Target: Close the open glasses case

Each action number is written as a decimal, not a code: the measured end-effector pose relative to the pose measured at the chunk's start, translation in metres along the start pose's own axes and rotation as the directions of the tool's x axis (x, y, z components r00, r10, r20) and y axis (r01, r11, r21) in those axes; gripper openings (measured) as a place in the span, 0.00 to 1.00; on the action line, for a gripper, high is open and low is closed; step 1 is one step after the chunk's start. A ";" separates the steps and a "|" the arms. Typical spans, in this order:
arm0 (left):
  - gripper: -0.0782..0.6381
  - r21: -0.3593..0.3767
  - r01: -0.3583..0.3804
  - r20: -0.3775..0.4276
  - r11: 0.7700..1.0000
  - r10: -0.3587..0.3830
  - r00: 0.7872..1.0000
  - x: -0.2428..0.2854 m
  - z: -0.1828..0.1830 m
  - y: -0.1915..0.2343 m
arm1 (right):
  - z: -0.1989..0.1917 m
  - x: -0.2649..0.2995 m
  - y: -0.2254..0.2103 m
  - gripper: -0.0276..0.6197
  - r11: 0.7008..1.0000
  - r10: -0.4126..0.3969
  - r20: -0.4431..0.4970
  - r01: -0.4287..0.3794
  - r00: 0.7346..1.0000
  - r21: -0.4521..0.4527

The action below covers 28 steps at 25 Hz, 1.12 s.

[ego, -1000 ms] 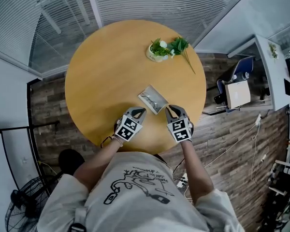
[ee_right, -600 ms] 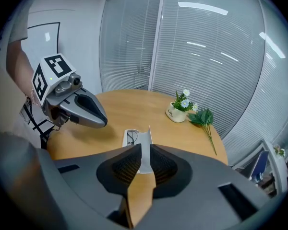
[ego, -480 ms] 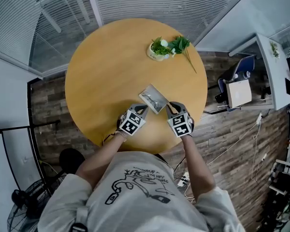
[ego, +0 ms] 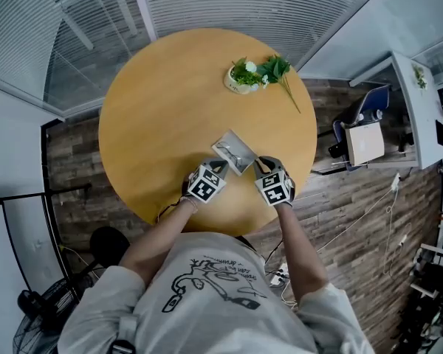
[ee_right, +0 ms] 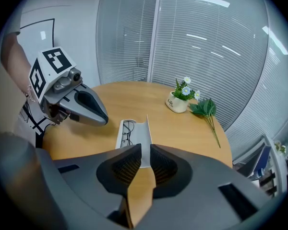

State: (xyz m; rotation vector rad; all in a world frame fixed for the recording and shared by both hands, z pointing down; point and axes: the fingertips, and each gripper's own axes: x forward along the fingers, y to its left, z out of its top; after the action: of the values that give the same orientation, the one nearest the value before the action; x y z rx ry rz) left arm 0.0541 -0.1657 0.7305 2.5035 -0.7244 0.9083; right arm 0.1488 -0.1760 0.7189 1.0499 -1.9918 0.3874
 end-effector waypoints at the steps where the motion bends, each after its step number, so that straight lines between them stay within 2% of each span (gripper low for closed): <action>1: 0.13 -0.001 -0.001 -0.006 1.000 0.001 1.000 0.002 -0.001 0.001 | -0.002 0.002 -0.001 0.15 1.000 0.001 -0.006 -0.001 1.000 0.002; 28: 0.13 0.029 0.026 -0.141 0.999 -0.021 0.990 0.047 -0.028 0.007 | -0.016 0.040 -0.016 0.16 0.997 0.055 -0.101 -0.060 0.993 -0.045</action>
State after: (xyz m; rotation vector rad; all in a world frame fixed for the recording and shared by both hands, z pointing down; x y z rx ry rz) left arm 0.0672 -0.1733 0.7835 2.4390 -0.6388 1.0826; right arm 0.1577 -0.1973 0.7587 0.9269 -1.9359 0.4128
